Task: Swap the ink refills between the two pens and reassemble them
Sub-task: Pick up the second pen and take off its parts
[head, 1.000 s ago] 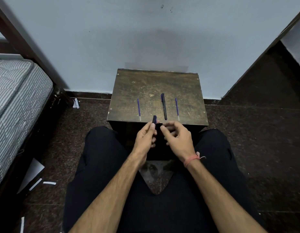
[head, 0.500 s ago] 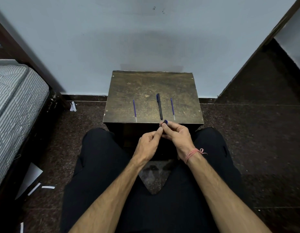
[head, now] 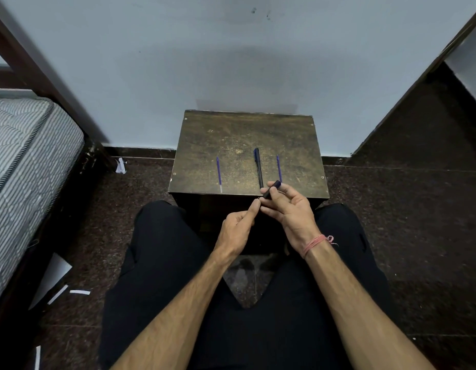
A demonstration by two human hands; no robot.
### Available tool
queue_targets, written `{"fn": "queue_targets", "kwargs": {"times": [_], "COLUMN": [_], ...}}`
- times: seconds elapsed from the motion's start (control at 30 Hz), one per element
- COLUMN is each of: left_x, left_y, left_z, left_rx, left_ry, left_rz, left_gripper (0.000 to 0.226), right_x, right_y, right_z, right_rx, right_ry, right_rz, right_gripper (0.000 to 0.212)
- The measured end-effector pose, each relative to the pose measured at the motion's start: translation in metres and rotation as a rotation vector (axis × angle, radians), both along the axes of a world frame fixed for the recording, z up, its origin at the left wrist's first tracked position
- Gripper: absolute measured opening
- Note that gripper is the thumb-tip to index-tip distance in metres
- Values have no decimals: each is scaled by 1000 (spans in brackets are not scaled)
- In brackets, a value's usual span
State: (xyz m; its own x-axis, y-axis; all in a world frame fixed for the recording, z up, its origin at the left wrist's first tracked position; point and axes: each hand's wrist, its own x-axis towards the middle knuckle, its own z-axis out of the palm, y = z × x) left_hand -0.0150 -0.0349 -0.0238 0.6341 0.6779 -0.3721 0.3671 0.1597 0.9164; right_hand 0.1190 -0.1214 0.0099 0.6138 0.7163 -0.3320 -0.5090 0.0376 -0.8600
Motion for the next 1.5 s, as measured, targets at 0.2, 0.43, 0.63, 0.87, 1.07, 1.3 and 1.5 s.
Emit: {"fn": "queue_targets", "kwargs": {"times": [0.2,0.43,0.63,0.87,1.07,1.3,1.5], "left_x": [3,2,3,5,8,13,15], "left_y": [2,4,4,7,10,12,15], "left_z": [2,6,4,4,5,5,4], "left_rx": [-124,-163,-210,-265,-301,-319,-357], "left_ry": [-47,-61,-72,-106,-138,-152,-144], "left_rz": [8,12,31,74,96,112,122], "left_gripper": [63,44,42,39,37,38,48], "right_x": [1,-1,-5,3,8,12,20], "right_y": [-2,1,6,16,21,29,54], "right_z": [-8,-15,-18,-20,-25,-26,-21], "right_rx": [-49,-123,-198,-247,-280,-321,-401], "right_ry": [38,-5,-145,-276,-327,-419,-508], "right_rz": [33,25,-23,-121,-115,-77,-63], "right_gripper": [26,21,27,20,21,29,11]}}
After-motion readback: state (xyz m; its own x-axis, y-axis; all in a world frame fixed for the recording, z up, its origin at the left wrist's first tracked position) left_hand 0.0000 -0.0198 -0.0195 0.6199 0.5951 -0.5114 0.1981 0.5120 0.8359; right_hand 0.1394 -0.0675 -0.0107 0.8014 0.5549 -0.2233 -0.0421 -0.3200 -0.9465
